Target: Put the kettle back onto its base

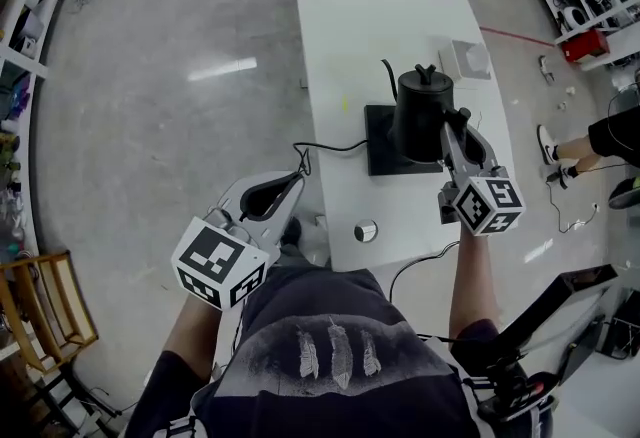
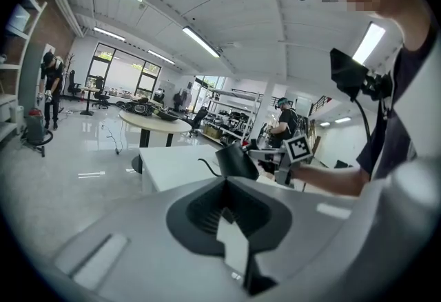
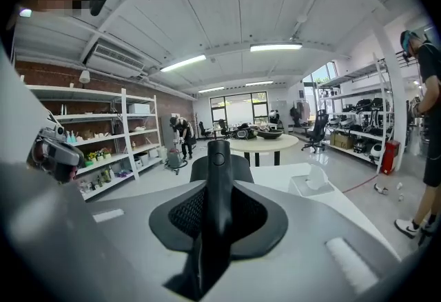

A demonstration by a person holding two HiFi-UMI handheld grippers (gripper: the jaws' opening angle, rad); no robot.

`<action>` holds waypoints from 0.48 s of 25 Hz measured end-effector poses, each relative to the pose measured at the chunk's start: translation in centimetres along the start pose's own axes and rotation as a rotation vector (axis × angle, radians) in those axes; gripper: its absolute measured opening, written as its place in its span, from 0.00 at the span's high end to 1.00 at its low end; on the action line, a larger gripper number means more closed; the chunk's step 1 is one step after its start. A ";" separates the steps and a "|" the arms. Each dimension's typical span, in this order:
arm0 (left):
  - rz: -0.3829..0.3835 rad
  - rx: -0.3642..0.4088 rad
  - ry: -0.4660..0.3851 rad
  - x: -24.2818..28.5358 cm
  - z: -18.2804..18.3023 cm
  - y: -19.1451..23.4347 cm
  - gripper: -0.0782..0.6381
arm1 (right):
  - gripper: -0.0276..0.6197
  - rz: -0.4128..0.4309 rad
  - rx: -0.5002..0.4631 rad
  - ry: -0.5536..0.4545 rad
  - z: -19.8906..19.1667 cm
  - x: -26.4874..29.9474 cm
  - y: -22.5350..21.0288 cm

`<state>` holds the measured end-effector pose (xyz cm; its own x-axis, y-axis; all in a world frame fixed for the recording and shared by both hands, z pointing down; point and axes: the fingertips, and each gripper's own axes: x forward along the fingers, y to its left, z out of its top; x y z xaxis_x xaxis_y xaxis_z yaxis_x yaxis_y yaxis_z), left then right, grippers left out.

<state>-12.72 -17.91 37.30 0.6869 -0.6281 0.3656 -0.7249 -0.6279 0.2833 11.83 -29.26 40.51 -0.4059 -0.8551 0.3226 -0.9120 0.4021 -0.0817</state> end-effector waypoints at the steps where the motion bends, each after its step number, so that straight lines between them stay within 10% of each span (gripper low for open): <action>1: 0.008 0.003 0.004 0.0 0.0 0.2 0.89 | 0.85 0.004 0.007 0.000 -0.2 0.7 0.0; 12: 0.054 0.007 0.073 -0.6 -1.0 1.4 0.89 | 0.85 0.028 0.046 -0.010 -2.8 4.0 0.7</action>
<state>-14.22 -17.96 38.34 0.6410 -0.6259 0.4443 -0.7602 -0.5976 0.2549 9.69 -31.46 44.34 -0.4319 -0.8469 0.3103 -0.9018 0.4109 -0.1337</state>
